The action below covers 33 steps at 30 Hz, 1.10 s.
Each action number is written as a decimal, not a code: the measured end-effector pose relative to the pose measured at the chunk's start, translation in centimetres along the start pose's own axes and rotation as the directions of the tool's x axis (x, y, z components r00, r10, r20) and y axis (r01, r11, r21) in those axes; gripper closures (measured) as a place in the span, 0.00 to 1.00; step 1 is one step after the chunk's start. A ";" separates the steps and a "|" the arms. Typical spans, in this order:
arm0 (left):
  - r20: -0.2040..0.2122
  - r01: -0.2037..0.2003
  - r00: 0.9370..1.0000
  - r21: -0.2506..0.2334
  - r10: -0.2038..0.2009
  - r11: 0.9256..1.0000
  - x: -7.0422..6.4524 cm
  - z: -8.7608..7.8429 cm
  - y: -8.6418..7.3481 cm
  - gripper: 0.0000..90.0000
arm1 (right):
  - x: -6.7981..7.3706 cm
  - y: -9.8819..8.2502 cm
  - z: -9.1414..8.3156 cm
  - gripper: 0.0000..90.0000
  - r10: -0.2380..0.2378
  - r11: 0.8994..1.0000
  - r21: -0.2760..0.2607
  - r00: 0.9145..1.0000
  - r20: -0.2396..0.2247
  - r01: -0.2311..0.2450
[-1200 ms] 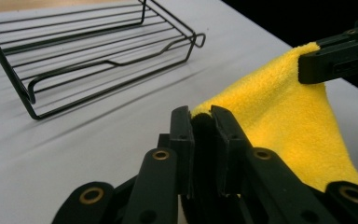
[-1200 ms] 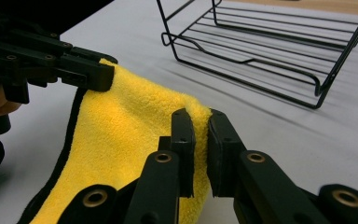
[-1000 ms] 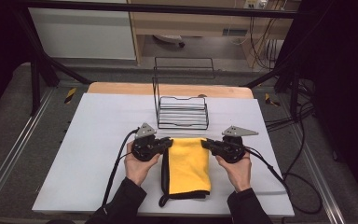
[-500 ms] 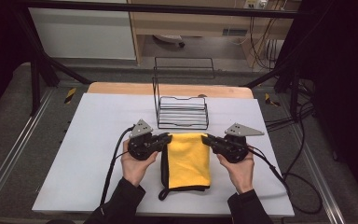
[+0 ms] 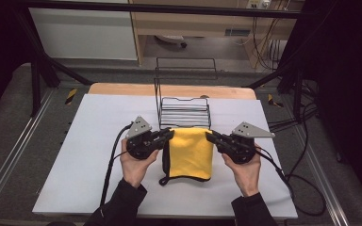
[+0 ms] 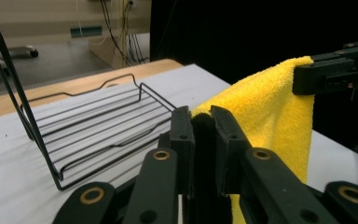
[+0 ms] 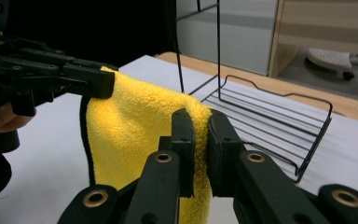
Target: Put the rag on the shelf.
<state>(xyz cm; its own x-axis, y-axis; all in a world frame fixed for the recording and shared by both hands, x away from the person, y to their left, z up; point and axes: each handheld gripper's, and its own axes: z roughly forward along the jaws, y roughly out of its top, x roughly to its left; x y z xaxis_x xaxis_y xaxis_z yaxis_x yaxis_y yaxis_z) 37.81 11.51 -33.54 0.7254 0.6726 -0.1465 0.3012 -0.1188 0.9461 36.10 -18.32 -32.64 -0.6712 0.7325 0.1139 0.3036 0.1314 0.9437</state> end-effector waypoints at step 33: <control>-0.049 -0.060 0.998 -0.218 0.050 0.974 -0.3 -2.2 6.5 0.88 | 2.2 5.9 -1.4 0.93 -0.077 0.959 -0.265 0.993 0.086 0.097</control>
<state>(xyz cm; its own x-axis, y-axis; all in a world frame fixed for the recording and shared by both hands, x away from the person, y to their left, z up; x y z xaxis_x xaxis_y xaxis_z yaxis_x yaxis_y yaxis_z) 38.15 12.12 -26.75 0.7084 0.7008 -0.0844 0.1151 0.0034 0.9934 35.50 -16.90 -26.39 -0.6319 0.7749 0.0138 0.0471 0.0206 0.9987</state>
